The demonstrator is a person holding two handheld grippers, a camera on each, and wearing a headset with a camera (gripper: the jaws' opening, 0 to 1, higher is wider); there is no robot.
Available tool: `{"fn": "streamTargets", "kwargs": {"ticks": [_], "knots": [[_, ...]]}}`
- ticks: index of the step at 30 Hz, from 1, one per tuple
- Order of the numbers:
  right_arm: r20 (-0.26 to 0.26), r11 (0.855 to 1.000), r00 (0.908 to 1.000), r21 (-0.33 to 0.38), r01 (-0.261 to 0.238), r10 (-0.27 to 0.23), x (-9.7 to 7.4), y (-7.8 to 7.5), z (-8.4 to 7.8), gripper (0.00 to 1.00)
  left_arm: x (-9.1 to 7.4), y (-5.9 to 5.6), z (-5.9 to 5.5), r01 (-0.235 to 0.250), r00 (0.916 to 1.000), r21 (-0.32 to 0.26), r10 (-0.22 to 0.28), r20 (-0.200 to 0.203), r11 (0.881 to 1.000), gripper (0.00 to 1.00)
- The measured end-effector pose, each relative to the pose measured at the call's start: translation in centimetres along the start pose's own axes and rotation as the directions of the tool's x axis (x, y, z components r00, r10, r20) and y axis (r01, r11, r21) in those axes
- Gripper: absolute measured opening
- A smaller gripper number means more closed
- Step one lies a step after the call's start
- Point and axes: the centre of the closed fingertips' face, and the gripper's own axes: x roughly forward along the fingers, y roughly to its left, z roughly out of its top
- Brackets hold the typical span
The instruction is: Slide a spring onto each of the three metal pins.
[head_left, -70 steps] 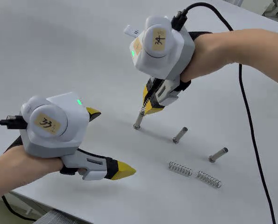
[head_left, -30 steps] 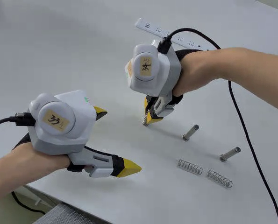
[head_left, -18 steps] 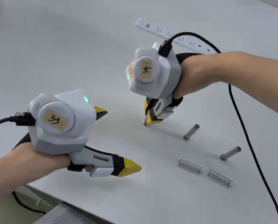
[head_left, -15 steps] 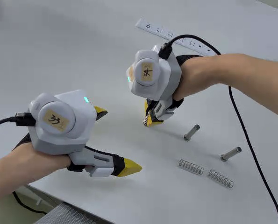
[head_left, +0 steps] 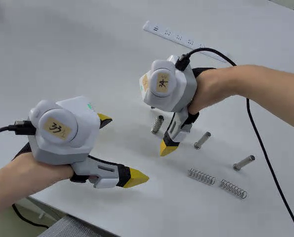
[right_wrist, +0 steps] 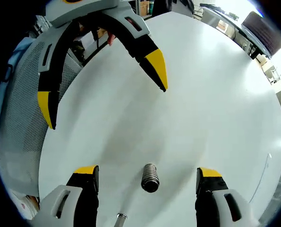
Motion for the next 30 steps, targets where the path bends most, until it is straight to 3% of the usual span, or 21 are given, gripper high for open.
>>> {"fn": "streamTargets", "kwargs": {"ticks": [5,12,20,30], "knots": [[0.039,1.000,0.9990,0.016,0.022,-0.023,-0.2,-0.5,0.0,0.99,0.0,0.1,0.4,0.002,1.0000,0.007,-0.002,0.005,1.000,0.91],[0.069,0.998,0.9968,0.049,0.038,-0.041,-1.0,-0.6,0.1,0.99,-0.1,0.1,0.8,0.004,1.0000,0.018,-0.004,0.006,1.000,0.91],[0.091,0.994,0.9923,0.078,0.077,-0.084,-1.6,-0.6,-0.3,0.99,-0.1,-0.8,1.3,0.025,0.9997,0.046,-0.025,-0.001,0.999,0.91],[0.144,0.981,0.9794,0.154,0.119,-0.141,-3.5,0.0,-1.4,0.99,0.3,-1.7,1.9,0.057,0.9983,0.075,-0.057,-0.010,0.996,0.91]]}}
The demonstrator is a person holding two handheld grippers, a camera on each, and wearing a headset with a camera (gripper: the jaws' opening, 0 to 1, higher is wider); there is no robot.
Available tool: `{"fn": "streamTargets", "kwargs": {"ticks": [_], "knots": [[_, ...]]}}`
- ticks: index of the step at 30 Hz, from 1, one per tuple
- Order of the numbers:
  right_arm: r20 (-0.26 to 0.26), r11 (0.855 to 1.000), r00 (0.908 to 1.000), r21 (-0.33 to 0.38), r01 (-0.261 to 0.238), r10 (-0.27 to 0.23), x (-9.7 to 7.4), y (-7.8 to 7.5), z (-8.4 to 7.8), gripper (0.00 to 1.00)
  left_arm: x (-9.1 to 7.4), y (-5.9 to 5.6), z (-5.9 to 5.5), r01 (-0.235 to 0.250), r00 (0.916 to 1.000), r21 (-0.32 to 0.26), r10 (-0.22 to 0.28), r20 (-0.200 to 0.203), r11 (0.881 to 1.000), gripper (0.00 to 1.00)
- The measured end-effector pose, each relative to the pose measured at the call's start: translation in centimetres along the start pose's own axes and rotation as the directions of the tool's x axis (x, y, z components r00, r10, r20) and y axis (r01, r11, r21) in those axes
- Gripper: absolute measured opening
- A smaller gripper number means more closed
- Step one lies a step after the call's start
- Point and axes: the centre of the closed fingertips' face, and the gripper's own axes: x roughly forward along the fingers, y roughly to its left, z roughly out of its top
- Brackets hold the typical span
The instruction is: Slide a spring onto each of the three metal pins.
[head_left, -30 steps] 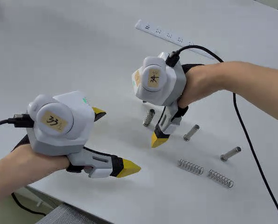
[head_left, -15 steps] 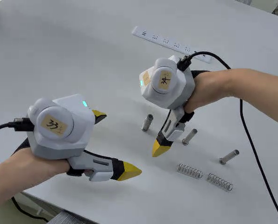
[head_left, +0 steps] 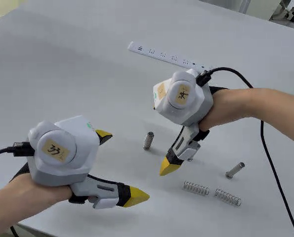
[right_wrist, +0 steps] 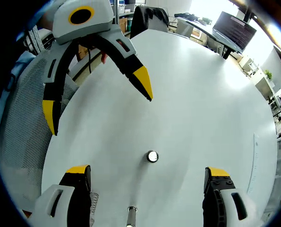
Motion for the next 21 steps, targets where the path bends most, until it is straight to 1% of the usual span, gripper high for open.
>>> {"fn": "streamTargets", "kwargs": {"ticks": [2,4,6,8,10,15,19,21], "knots": [[0.012,1.000,0.9999,0.016,0.010,-0.010,-0.5,0.2,-0.4,0.99,0.2,-0.3,0.3,0.010,0.9999,0.013,-0.010,-0.003,1.000,0.90],[0.033,0.998,0.9992,0.055,0.019,-0.021,-1.0,0.3,-0.8,0.99,0.4,-0.6,0.5,0.019,0.9998,0.024,-0.019,-0.003,1.000,0.90],[0.044,0.997,0.9983,0.069,0.035,-0.038,-1.6,0.4,-1.4,0.99,0.5,-0.8,0.8,0.026,0.9997,0.031,-0.026,0.001,0.999,0.90],[0.040,0.995,0.9975,0.084,0.054,-0.058,-2.2,0.5,-2.1,0.99,0.7,-1.1,1.0,0.034,0.9994,0.037,-0.034,0.002,0.999,0.90],[0.049,0.993,0.9964,0.102,0.064,-0.069,-2.7,0.7,-2.5,0.99,0.8,-1.3,1.2,0.039,0.9992,0.046,-0.039,0.001,0.998,0.90],[0.070,0.984,0.9921,0.154,0.093,-0.104,-4.3,1.3,-3.8,0.99,1.0,-1.9,1.6,0.057,0.9984,0.060,-0.057,0.002,0.997,0.90],[0.076,0.976,0.9879,0.183,0.120,-0.135,-5.3,2.1,-5.0,0.99,1.1,-2.2,2.0,0.068,0.9975,0.053,-0.069,0.011,0.996,0.89],[0.084,0.968,0.9845,0.213,0.133,-0.154,-5.7,2.5,-5.5,0.99,1.2,-2.2,2.1,0.071,0.9974,0.057,-0.071,0.010,0.996,0.89]]}}
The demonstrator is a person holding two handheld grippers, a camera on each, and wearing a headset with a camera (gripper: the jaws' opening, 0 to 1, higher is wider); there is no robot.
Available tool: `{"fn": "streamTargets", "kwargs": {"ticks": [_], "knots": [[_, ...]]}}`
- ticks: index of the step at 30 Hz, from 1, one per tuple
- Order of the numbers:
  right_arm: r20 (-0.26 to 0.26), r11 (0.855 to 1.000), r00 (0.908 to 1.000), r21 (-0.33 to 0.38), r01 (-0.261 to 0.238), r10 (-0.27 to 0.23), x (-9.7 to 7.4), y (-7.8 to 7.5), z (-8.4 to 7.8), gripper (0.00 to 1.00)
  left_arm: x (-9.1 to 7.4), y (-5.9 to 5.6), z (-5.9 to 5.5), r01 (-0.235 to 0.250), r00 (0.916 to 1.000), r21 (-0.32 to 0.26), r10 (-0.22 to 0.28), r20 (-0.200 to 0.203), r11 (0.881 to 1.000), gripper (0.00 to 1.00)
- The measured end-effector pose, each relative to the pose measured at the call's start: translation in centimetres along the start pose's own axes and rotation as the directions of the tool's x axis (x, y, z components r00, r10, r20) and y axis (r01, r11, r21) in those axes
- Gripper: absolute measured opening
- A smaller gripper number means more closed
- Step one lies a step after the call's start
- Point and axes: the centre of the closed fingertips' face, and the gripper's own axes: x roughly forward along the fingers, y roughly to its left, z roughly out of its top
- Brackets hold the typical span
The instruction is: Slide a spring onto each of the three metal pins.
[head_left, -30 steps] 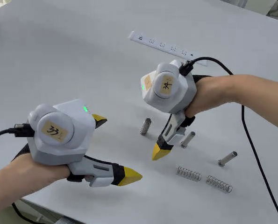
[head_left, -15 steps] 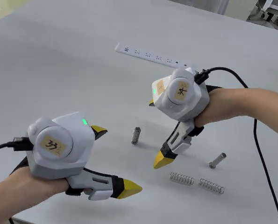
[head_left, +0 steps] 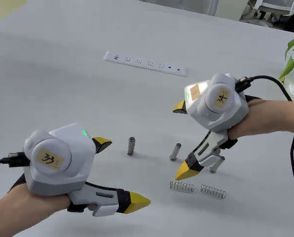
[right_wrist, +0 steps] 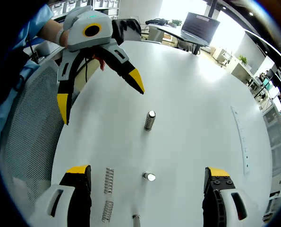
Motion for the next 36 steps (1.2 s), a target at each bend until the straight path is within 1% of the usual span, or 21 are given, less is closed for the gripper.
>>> {"fn": "streamTargets", "kwargs": {"ticks": [3,5,6,7,9,10,11,13,16,20,24,25,30,34,36], "knots": [[0.030,0.999,0.9994,0.050,0.017,-0.018,-0.8,0.6,-0.6,0.99,0.1,-0.1,0.3,0.005,1.0000,0.009,-0.005,0.000,1.000,0.89],[0.035,0.997,0.9989,0.068,0.029,-0.031,-1.4,1.1,-1.3,0.99,0.1,-0.2,0.4,0.011,0.9999,0.019,-0.011,-0.002,1.000,0.89],[0.036,0.996,0.9987,0.079,0.033,-0.036,-1.6,1.1,-1.7,0.99,0.1,-0.2,0.5,0.013,0.9999,0.023,-0.013,-0.002,1.000,0.89],[0.039,0.994,0.9981,0.096,0.044,-0.048,-1.9,0.8,-2.4,0.99,0.2,-0.2,0.6,0.016,0.9999,0.026,-0.016,-0.005,1.000,0.89],[0.046,0.991,0.9971,0.118,0.054,-0.060,-2.3,1.2,-2.9,0.99,0.3,-0.4,0.7,0.023,0.9997,0.032,-0.022,-0.006,0.999,0.89],[0.052,0.988,0.9962,0.139,0.062,-0.070,-2.5,1.2,-3.4,0.99,0.4,-0.5,0.7,0.027,0.9996,0.038,-0.026,-0.007,0.999,0.89],[0.054,0.986,0.9956,0.150,0.068,-0.077,-2.7,1.1,-3.9,0.99,0.5,-0.5,0.8,0.030,0.9995,0.042,-0.029,-0.008,0.999,0.88],[0.051,0.982,0.9949,0.170,0.077,-0.087,-3.1,1.9,-4.5,0.99,0.8,-0.8,1.0,0.040,0.9992,0.047,-0.040,-0.007,0.998,0.88],[0.049,0.977,0.9932,0.190,0.094,-0.106,-3.9,2.4,-5.4,0.99,1.0,-1.2,1.2,0.055,0.9985,0.057,-0.054,-0.010,0.997,0.88],[0.054,0.966,0.9889,0.228,0.123,-0.139,-4.9,2.8,-6.4,0.99,1.4,-1.6,1.4,0.073,0.9973,0.072,-0.072,-0.018,0.995,0.88],[0.048,0.954,0.9849,0.259,0.149,-0.167,-5.7,3.8,-7.5,0.99,1.8,-2.0,1.4,0.091,0.9957,0.083,-0.089,-0.025,0.992,0.87],[0.046,0.950,0.9836,0.272,0.156,-0.174,-5.9,4.2,-7.8,0.99,1.9,-2.1,1.4,0.095,0.9953,0.085,-0.093,-0.027,0.992,0.87],[0.052,0.933,0.9792,0.318,0.170,-0.196,-6.5,5.5,-8.7,0.99,2.3,-2.6,1.4,0.112,0.9935,0.097,-0.110,-0.031,0.989,0.85],[0.047,0.924,0.9770,0.338,0.180,-0.208,-6.9,6.5,-9.3,0.99,2.7,-3.1,1.2,0.133,0.9906,0.098,-0.129,-0.044,0.986,0.84],[0.050,0.916,0.9745,0.356,0.187,-0.219,-7.2,6.8,-9.7,0.99,2.9,-3.3,1.0,0.144,0.9889,0.104,-0.139,-0.052,0.984,0.83]]}}
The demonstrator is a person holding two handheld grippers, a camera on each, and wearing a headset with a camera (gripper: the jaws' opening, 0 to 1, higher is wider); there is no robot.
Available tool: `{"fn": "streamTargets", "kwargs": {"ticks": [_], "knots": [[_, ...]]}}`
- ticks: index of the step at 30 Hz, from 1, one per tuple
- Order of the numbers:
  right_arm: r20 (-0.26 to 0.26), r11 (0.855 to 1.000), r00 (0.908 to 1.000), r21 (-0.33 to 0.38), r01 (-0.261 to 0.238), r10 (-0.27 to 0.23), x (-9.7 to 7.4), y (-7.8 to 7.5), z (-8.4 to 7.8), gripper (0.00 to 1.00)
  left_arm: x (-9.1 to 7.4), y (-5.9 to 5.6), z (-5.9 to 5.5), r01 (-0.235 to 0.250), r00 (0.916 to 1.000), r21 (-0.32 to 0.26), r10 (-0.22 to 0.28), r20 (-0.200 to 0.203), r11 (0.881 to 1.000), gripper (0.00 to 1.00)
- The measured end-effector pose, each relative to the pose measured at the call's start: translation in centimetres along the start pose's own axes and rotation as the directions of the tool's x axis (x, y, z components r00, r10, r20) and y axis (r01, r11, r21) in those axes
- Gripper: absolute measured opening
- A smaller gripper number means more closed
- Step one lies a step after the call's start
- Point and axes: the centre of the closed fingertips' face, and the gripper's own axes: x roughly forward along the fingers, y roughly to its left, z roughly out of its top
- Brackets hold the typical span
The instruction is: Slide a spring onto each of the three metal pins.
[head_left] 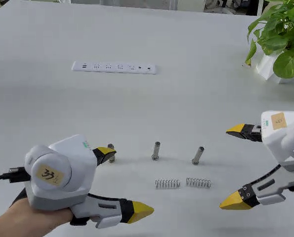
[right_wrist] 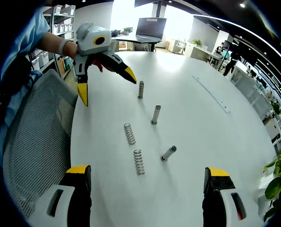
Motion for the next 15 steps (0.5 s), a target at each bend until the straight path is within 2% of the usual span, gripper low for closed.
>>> {"fn": "streamTargets", "kwargs": {"ticks": [8,15], "knots": [[0.016,0.998,0.9992,0.058,0.036,-0.037,-1.2,0.4,-1.4,0.99,1.0,-0.8,0.2,0.036,0.9993,0.017,-0.036,-0.011,0.999,0.81],[0.020,0.993,0.9985,0.105,0.049,-0.051,-1.7,1.1,-2.9,0.99,1.9,-1.2,0.1,0.058,0.9982,0.030,-0.057,-0.016,0.998,0.74]]}}
